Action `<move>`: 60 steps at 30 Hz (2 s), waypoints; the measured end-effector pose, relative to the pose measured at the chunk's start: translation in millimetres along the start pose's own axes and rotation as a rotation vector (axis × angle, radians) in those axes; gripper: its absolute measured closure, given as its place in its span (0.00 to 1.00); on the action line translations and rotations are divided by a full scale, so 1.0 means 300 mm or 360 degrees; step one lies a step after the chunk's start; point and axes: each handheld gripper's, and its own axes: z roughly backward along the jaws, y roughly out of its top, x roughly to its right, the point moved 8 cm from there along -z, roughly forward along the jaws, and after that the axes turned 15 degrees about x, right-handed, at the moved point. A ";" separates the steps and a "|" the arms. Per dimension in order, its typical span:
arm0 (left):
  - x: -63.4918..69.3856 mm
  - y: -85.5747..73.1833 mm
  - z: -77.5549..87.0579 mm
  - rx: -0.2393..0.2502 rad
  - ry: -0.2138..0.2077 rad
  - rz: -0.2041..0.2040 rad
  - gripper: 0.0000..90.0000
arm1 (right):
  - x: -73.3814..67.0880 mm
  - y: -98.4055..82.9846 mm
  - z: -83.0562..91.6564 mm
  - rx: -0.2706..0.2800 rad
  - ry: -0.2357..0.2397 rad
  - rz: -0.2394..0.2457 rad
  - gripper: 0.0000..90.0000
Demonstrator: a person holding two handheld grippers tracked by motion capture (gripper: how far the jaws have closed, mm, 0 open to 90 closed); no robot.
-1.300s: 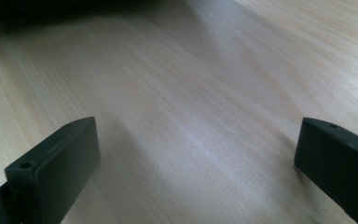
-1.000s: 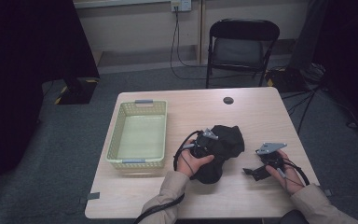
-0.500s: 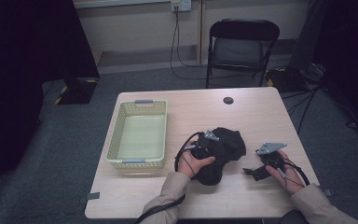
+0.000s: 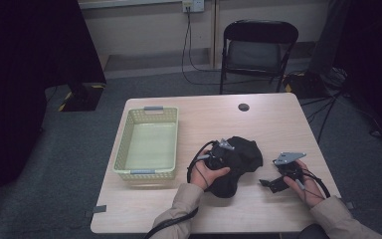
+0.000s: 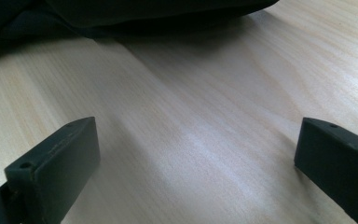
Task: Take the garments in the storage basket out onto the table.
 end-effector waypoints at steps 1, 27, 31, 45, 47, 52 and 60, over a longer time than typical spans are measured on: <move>0.000 0.000 0.000 -0.0003 0.0000 -0.0003 0.39 | 0.000 0.000 0.000 0.0000 0.0000 0.0000 0.00; 0.003 0.043 0.064 0.0082 -0.0017 0.0066 0.10 | 0.000 0.000 0.000 0.0000 0.0000 0.0000 0.00; -0.001 0.053 0.089 0.0103 -0.0021 0.0078 0.07 | 0.000 0.000 0.000 0.0000 0.0000 0.0000 0.00; -0.008 0.058 0.173 0.0153 -0.0061 0.0080 0.03 | 0.000 0.000 0.000 0.0000 0.0000 0.0000 0.00; -0.009 0.054 0.183 0.0151 -0.0060 0.0076 0.03 | 0.000 0.000 0.000 0.0000 0.0000 0.0000 0.00; -0.007 0.047 0.207 0.0158 -0.0069 0.0069 0.03 | 0.000 0.000 0.000 0.0000 0.0000 -0.0001 0.00; -0.005 0.031 0.246 0.0164 -0.0080 0.0055 0.03 | 0.000 0.000 0.000 0.0000 0.0000 -0.0001 0.00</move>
